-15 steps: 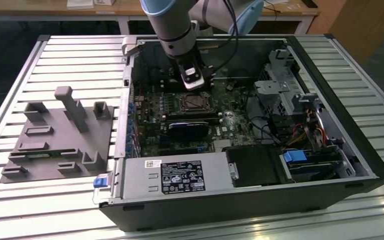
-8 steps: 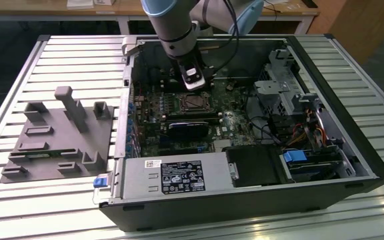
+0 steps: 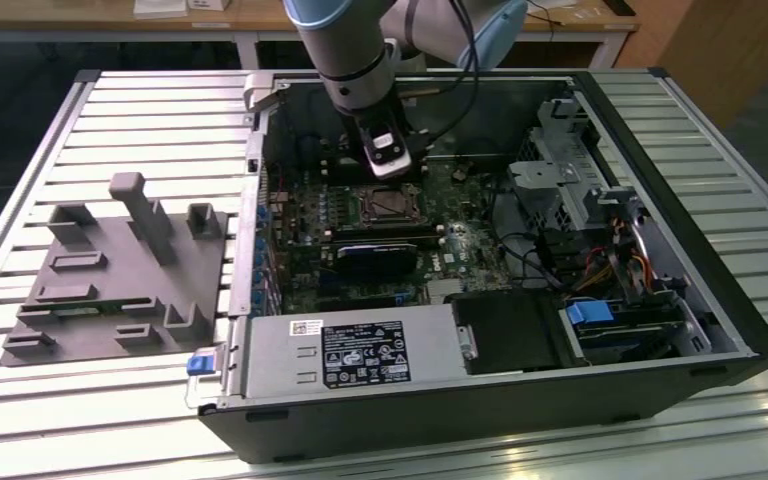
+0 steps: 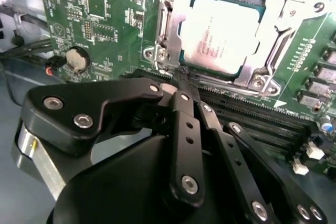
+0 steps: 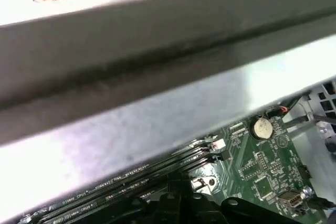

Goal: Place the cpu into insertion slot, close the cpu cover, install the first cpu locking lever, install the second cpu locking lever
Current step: 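Install the first cpu locking lever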

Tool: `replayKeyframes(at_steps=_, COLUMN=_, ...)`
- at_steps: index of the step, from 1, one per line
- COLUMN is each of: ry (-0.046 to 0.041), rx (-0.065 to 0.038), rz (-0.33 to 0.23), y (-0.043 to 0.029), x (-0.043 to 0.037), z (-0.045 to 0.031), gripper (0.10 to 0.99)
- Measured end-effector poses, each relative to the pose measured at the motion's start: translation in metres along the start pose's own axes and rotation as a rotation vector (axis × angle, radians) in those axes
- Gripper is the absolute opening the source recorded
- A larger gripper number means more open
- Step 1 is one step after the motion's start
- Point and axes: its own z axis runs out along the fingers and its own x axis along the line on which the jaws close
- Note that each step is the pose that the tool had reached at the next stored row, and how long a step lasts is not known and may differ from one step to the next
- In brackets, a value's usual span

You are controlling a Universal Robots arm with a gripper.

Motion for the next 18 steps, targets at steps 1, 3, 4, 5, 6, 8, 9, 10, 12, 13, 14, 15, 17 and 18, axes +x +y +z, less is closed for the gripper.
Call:
replayKeyframes(at_steps=1, ry=-0.0001, rx=0.0, rz=0.0, y=0.0005, x=-0.0005, z=-0.0018, gripper=0.102)
replayKeyframes(at_steps=3, ry=0.0, rx=0.0, rz=0.0, y=0.0015, x=-0.0015, z=-0.0058, gripper=0.102)
replayKeyframes(at_steps=4, ry=0.0001, rx=0.0, rz=0.0, y=0.002, x=-0.002, z=-0.008, gripper=0.102)
replayKeyframes(at_steps=5, ry=0.0, rx=0.0, rz=0.0, y=0.0025, x=-0.0026, z=-0.01, gripper=0.102)
replayKeyframes(at_steps=6, ry=0.0, rx=0.0, rz=0.0, y=0.003, x=-0.003, z=-0.0118, gripper=0.102)
replayKeyframes(at_steps=8, ry=0.0001, rx=0.0, rz=0.0, y=0.0035, x=-0.0036, z=-0.0142, gripper=0.102)
replayKeyframes(at_steps=9, ry=0.0, rx=0.0, rz=0.0, y=0.0036, x=-0.0036, z=-0.0141, gripper=0.102)
replayKeyframes(at_steps=10, ry=0.0, rx=0.0, rz=0.0, y=0.0036, x=-0.0036, z=-0.0141, gripper=0.102)
replayKeyframes(at_steps=12, ry=0.0, rx=0.0, rz=0.0, y=0.0036, x=-0.0037, z=-0.0141, gripper=0.102)
replayKeyframes(at_steps=13, ry=0.0031, rx=0.002, rz=0.0, y=0.0036, x=-0.0038, z=-0.014, gripper=0.102)
replayKeyframes(at_steps=14, ry=0.0121, rx=0.01, rz=0.0, y=0.0037, x=-0.0041, z=-0.0138, gripper=0.102)
replayKeyframes(at_steps=15, ry=0.0202, rx=0.02, rz=0.0, y=0.004, x=-0.0048, z=-0.0134, gripper=0.102)
replayKeyframes(at_steps=17, ry=0.0364, rx=0.04, rz=-0.001, y=0.0049, x=-0.0074, z=-0.0125, gripper=0.102)
replayKeyframes(at_steps=18, ry=0.0442, rx=0.05, rz=-0.002, y=0.0054, x=-0.0088, z=-0.012, gripper=0.102)
